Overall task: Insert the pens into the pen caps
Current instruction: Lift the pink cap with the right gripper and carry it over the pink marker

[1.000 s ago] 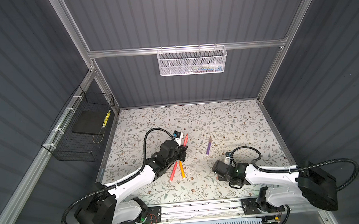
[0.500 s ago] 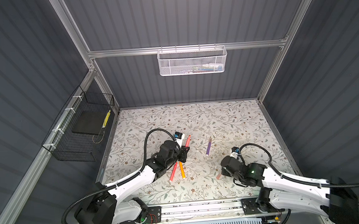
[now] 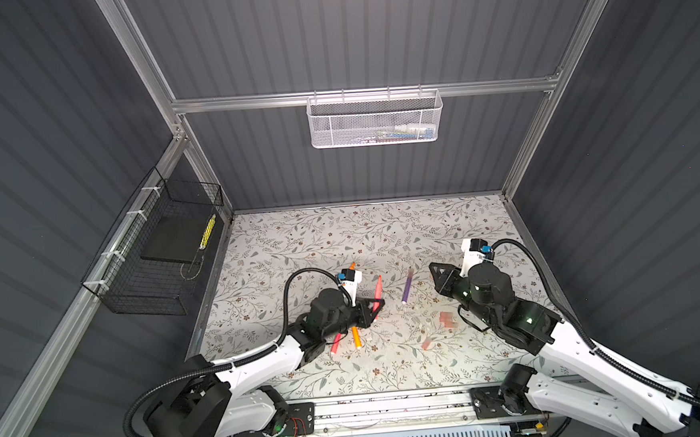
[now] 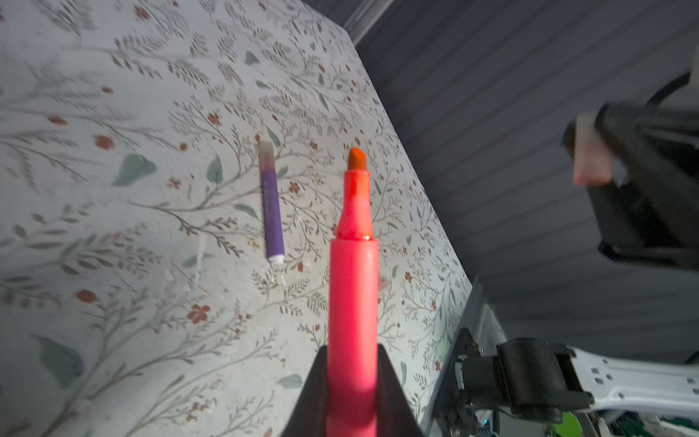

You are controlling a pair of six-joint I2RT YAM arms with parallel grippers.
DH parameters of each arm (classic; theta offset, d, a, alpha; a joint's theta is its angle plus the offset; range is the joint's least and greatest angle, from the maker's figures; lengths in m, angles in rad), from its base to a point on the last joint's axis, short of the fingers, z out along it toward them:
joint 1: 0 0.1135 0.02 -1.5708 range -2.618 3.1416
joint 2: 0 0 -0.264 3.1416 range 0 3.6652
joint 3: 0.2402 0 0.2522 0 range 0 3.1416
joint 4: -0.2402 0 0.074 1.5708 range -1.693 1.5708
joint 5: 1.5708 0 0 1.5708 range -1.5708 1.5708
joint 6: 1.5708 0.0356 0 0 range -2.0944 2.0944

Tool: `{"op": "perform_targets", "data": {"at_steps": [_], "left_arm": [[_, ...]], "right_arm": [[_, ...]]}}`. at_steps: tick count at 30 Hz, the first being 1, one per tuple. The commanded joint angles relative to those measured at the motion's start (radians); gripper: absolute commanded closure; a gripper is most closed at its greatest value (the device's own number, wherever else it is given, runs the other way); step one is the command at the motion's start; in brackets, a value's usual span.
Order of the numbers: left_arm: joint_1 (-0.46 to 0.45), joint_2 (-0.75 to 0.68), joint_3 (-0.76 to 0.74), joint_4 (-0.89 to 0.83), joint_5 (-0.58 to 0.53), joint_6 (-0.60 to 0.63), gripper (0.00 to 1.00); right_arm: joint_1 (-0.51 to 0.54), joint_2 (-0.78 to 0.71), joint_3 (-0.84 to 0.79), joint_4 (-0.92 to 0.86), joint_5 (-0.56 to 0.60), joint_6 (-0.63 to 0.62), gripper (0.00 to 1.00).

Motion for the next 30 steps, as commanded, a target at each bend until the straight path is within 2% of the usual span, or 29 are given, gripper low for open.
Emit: {"op": "perform_targets", "data": {"at_steps": [1, 4, 10, 21, 30], "left_arm": [[-0.077, 0.04, 0.078, 0.041, 0.056, 0.033, 1.0], [-0.167, 0.074, 0.124, -0.004, -0.01, 0.102, 1.0], [-0.242, 0.147, 0.088, 0.189, -0.067, 0.063, 1.0], [-0.259, 0.133, 0.047, 0.235, -0.175, 0.051, 1.0], [-0.259, 0.132, 0.064, 0.232, -0.151, 0.044, 1.0]], "right_arm": [[-0.01, 0.02, -0.008, 0.073, -0.065, -0.051, 0.96], [-0.025, 0.0, -0.08, 0.121, -0.119, -0.049, 0.94], [-0.068, -0.005, -0.14, 0.196, -0.262, 0.006, 0.96], [-0.068, 0.008, -0.221, 0.319, -0.273, 0.083, 0.98], [-0.068, -0.011, -0.239, 0.346, -0.286, 0.088, 0.99]]}}
